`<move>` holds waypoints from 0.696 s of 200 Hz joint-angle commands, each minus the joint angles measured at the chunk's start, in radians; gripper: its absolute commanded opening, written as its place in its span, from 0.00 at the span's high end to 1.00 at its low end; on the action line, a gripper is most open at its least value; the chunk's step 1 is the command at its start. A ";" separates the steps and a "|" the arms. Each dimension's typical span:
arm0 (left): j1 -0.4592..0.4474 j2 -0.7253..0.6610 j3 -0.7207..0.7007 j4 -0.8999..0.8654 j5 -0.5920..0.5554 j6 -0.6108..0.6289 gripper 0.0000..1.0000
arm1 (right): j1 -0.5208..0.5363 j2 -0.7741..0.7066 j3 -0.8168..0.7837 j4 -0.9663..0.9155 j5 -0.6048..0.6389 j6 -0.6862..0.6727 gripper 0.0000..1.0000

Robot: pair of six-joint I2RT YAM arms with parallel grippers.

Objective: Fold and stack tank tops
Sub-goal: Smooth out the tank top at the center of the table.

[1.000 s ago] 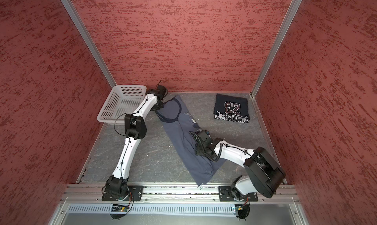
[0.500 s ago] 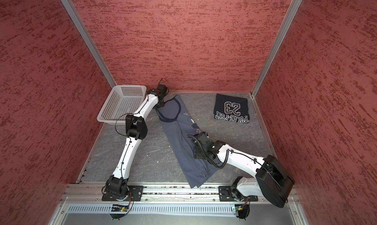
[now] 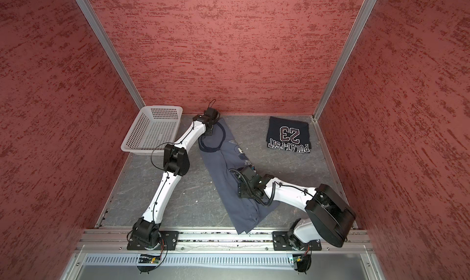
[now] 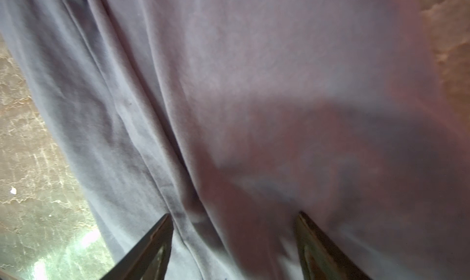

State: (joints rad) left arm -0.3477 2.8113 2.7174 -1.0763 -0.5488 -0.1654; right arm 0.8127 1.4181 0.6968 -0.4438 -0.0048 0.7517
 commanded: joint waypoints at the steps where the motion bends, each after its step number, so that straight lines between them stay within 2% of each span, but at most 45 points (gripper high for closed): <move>1: 0.024 0.046 0.005 -0.032 -0.009 0.008 0.64 | 0.008 -0.015 -0.005 0.023 0.000 0.020 0.23; 24: 0.035 0.023 0.001 -0.040 -0.055 -0.032 0.57 | 0.008 -0.014 -0.011 0.022 -0.004 0.021 0.23; 57: 0.015 -0.020 -0.014 -0.004 -0.127 -0.020 0.48 | 0.009 -0.024 -0.020 0.022 -0.004 0.020 0.23; 106: 0.000 -0.185 -0.173 0.098 0.049 -0.052 0.37 | 0.011 -0.008 -0.033 0.041 -0.010 0.025 0.23; 139: 0.008 -0.249 -0.255 0.118 0.108 -0.098 0.31 | 0.011 0.002 -0.040 0.053 -0.017 0.022 0.23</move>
State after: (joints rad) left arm -0.3485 2.6457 2.5206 -1.0096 -0.5121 -0.2157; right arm 0.8158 1.4136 0.6739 -0.4156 -0.0147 0.7525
